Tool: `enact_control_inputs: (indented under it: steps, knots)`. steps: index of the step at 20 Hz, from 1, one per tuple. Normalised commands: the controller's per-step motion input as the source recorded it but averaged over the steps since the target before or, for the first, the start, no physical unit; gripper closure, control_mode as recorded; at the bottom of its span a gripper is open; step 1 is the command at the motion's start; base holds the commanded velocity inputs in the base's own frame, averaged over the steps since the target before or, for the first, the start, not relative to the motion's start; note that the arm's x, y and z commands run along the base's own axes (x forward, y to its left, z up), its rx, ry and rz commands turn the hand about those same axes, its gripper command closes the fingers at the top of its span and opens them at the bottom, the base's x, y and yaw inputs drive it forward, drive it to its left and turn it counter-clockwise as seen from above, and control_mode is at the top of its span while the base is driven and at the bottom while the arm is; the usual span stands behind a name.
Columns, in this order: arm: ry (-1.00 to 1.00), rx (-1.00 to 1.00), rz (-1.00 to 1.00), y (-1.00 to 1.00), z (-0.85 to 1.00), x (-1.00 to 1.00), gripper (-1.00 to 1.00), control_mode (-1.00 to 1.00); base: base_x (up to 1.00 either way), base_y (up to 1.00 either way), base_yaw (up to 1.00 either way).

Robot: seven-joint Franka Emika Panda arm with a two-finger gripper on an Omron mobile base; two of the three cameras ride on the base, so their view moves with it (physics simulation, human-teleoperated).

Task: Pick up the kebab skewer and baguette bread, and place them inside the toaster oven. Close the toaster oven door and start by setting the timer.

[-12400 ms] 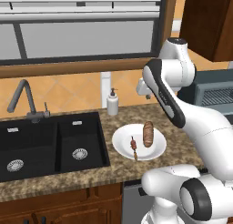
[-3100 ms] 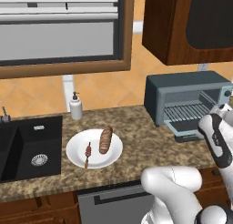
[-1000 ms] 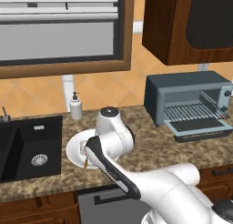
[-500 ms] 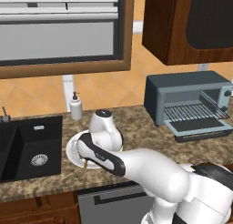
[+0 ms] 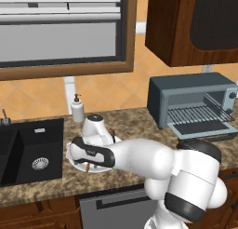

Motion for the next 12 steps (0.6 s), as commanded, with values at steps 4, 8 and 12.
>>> enact_control_inputs:
  steps: [4, 8, 12]
  knots:
    - [0.02, 0.0, -0.04, 0.0, -0.24, 0.0, -1.0, -1.0, 0.0, 0.0, 0.0]
    - [0.01, 0.0, -0.02, 0.0, -0.29, 0.06, -1.0, -1.0, 0.0, 0.0, 0.0]
    - [0.0, 0.0, -0.01, 0.0, -0.23, 0.07, -1.0, -1.0, 0.0, 0.0, 0.0]
